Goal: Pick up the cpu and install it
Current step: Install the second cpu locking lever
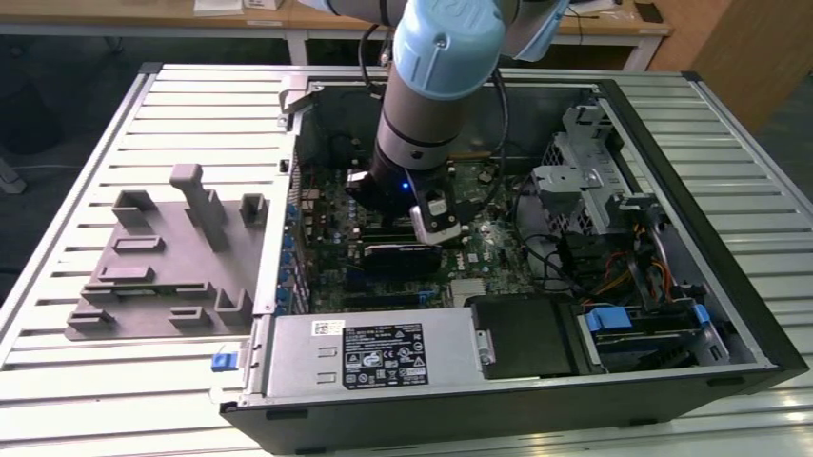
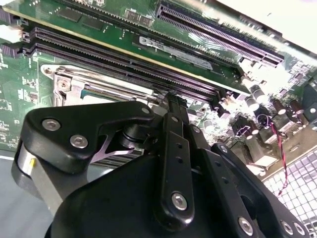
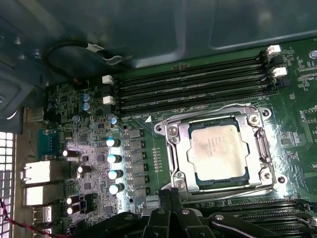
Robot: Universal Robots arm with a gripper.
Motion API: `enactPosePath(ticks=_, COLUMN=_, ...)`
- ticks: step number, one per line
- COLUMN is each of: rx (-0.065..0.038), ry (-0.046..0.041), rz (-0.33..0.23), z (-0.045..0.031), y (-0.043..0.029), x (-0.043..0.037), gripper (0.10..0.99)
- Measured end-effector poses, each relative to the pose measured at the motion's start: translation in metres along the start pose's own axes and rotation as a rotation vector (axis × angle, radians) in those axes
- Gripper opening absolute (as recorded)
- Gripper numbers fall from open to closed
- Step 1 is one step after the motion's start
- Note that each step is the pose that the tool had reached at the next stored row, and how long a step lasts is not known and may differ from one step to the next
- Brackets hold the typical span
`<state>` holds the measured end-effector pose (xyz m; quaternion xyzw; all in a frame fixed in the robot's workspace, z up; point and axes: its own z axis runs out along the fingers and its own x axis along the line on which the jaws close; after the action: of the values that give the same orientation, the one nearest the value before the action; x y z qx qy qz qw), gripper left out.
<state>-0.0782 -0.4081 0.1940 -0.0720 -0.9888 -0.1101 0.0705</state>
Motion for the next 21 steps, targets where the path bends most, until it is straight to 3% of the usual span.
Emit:
enactPosePath(ticks=12, rx=0.000, ry=-0.0003, rz=0.000, z=0.0036, y=0.0000, x=-0.0002, gripper=0.106)
enactPosePath(ticks=17, rx=0.014, ry=-0.0038, rz=0.001, z=0.0036, y=0.0001, x=0.0000, gripper=0.106)
enactPosePath(ticks=21, rx=0.014, ry=-0.0042, rz=0.001, z=0.0025, y=0.0002, x=0.0003, gripper=0.106)
